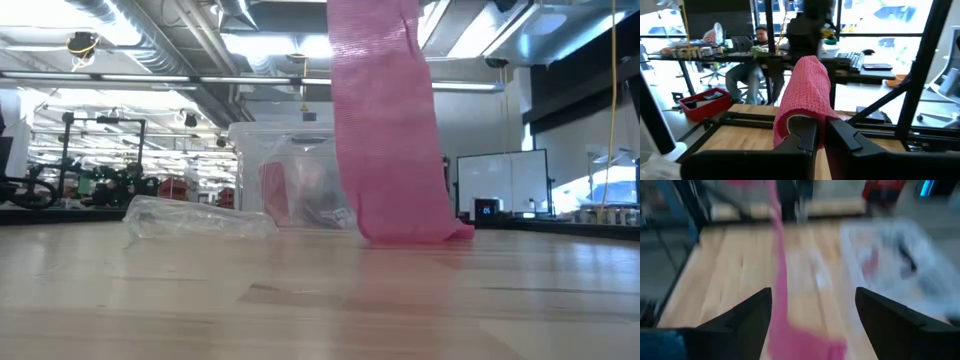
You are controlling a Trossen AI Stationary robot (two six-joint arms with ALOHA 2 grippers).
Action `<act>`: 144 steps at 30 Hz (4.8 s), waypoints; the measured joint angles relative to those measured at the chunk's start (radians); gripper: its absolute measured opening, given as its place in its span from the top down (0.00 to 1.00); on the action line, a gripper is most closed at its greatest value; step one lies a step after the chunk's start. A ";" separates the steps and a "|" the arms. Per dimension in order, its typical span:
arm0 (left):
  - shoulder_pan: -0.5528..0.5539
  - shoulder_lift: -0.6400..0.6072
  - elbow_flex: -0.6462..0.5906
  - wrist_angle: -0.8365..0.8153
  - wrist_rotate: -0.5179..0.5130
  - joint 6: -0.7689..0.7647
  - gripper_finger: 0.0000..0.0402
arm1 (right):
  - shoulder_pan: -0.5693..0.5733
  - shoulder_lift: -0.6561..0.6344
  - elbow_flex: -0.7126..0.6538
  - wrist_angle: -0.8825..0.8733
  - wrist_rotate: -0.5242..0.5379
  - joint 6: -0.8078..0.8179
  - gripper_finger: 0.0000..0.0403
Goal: Roll bandage
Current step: Roll the pink bandage
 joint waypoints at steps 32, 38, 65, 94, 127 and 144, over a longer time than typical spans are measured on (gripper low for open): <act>0.003 -0.046 -0.001 0.131 0.038 0.133 0.96 | -0.033 0.387 -0.341 1.045 -0.076 -0.282 0.98; 0.019 -0.110 0.000 0.186 0.018 0.224 0.96 | -0.019 0.386 -0.341 1.010 -0.085 -0.258 0.99; 0.031 -0.116 0.000 -0.074 -0.022 0.280 0.96 | 0.012 0.387 -0.289 0.948 -0.023 -0.152 0.74; 0.025 -0.116 0.000 0.026 0.049 0.303 0.96 | -0.005 0.586 -0.173 0.916 0.159 -0.185 0.47; 0.021 -0.110 -0.001 0.172 -0.136 0.524 0.97 | 0.233 0.465 -0.172 0.827 0.022 -0.203 1.00; 0.034 -0.080 -0.002 0.091 -0.360 0.727 0.99 | 0.350 0.466 0.138 0.590 0.024 -0.327 1.00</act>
